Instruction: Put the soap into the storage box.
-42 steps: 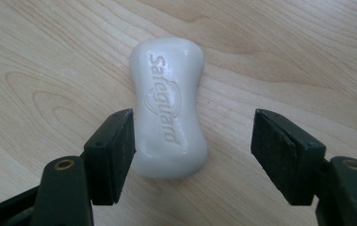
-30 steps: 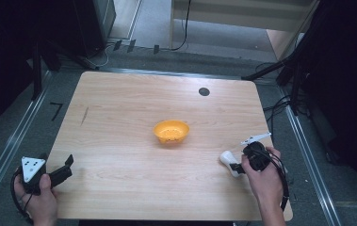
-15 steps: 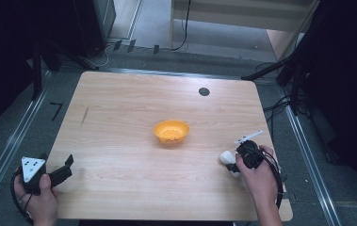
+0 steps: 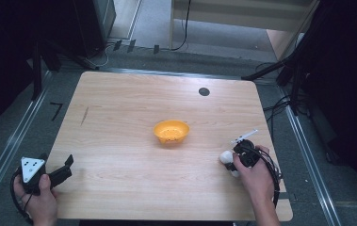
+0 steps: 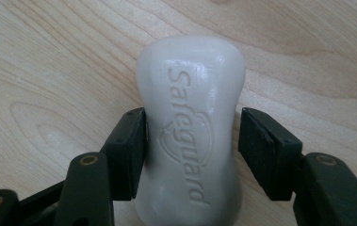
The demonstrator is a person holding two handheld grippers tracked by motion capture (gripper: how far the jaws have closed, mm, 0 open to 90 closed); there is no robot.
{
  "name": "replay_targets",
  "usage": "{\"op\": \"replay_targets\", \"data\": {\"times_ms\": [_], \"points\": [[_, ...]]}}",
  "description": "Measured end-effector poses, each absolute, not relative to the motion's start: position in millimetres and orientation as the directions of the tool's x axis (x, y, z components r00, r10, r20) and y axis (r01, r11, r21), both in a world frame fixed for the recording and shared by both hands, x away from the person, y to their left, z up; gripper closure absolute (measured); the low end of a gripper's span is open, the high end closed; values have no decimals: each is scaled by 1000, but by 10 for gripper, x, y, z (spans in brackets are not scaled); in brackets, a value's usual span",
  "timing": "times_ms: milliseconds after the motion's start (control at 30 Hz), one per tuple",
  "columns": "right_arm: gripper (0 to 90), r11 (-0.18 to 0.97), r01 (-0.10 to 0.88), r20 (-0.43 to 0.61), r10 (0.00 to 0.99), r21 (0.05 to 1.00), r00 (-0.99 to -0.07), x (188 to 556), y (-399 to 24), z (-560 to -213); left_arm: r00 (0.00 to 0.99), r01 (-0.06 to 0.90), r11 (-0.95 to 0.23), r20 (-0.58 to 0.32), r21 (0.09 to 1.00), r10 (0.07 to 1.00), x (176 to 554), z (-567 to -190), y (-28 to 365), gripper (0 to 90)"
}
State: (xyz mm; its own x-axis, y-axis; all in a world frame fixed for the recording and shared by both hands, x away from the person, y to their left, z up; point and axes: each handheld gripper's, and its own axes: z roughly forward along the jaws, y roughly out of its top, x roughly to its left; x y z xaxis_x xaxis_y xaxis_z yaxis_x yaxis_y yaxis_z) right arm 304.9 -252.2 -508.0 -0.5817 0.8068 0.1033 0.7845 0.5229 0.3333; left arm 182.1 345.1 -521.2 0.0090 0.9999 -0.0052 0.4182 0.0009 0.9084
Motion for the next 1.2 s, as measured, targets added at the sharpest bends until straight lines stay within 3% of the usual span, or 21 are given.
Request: {"op": "replay_targets", "data": {"times_ms": [367,500,1200], "points": [[486,544,780,90,800,309,-594,3057,-2474,-5100,9,419,2,-6,908,1000,1822,-5212,3453,132],[500,591,749,24,780,299,-625,3032,-2407,-5103,8,421,0,-4,907,1000,1821,-5211,3451,132],[511,611,733,33,761,301,-648,3038,-2410,-5101,6,419,12,-16,908,1000,1823,-5212,3462,132]]}}
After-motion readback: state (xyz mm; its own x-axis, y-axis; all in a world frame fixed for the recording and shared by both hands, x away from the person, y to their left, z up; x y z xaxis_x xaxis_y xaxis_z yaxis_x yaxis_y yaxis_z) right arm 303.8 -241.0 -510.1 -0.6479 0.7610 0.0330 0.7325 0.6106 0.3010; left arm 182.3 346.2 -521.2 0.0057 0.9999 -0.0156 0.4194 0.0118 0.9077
